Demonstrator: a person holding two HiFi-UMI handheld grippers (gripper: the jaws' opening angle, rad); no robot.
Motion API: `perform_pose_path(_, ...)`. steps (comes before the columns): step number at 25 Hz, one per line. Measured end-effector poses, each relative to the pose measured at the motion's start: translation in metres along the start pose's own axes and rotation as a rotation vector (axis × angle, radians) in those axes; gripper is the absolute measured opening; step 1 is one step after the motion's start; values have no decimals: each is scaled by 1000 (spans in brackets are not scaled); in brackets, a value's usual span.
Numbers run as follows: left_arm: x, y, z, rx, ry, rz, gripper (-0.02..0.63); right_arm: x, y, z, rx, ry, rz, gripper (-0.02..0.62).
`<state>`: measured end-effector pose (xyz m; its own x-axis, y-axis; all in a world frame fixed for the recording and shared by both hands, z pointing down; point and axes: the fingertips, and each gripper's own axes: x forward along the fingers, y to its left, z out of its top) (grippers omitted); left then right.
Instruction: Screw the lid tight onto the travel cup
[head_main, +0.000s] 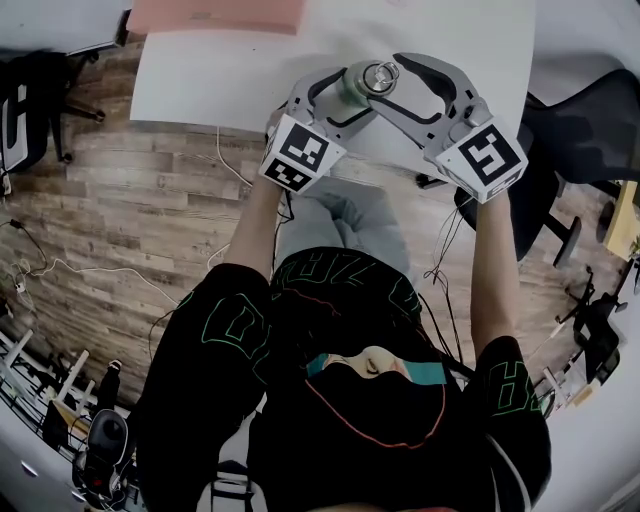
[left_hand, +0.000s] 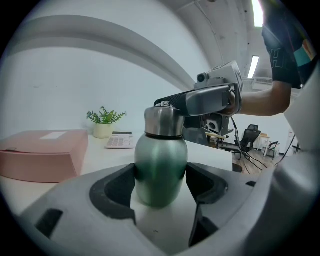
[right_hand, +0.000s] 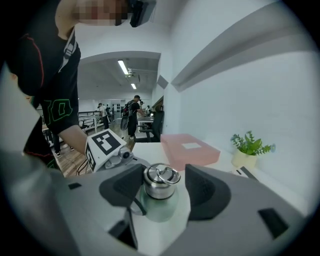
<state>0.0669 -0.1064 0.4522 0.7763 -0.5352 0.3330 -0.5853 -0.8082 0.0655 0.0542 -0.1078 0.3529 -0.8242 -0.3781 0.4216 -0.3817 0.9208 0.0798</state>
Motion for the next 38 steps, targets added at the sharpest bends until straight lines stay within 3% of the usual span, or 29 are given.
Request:
perform_pose_path(7, -1, -1, -8, -22, 13, 1, 331, 7, 10, -2, -117, 108, 104, 241)
perform_pose_path(13, -1, 2, -3, -1, 6, 4, 331, 7, 6, -3, -47, 88, 15, 238)
perform_pose_path(17, 0, 0, -1, 4, 6, 2, 331, 3, 3, -1, 11, -2, -142, 238)
perform_pose_path(24, -1, 1, -1, 6, 6, 3, 331, -3, -2, -8, 235, -113, -574, 238)
perform_pose_path(26, -2, 1, -1, 5, 6, 3, 331, -2, -1, -8, 271, -114, -643, 232)
perform_pose_path(28, -1, 1, -1, 4, 6, 3, 331, -2, -2, -8, 289, -114, -641, 233)
perform_pose_path(33, 0, 0, 0, 4, 6, 2, 331, -10, -5, -6, 248, -120, -514, 271)
perform_pose_path(35, -1, 0, -1, 2, 6, 1, 331, -11, -8, -6, 221, -118, -441, 304)
perform_pose_path(38, 0, -1, -7, -15, 15, -2, 331, -10, -9, -3, 188, -120, -303, 305)
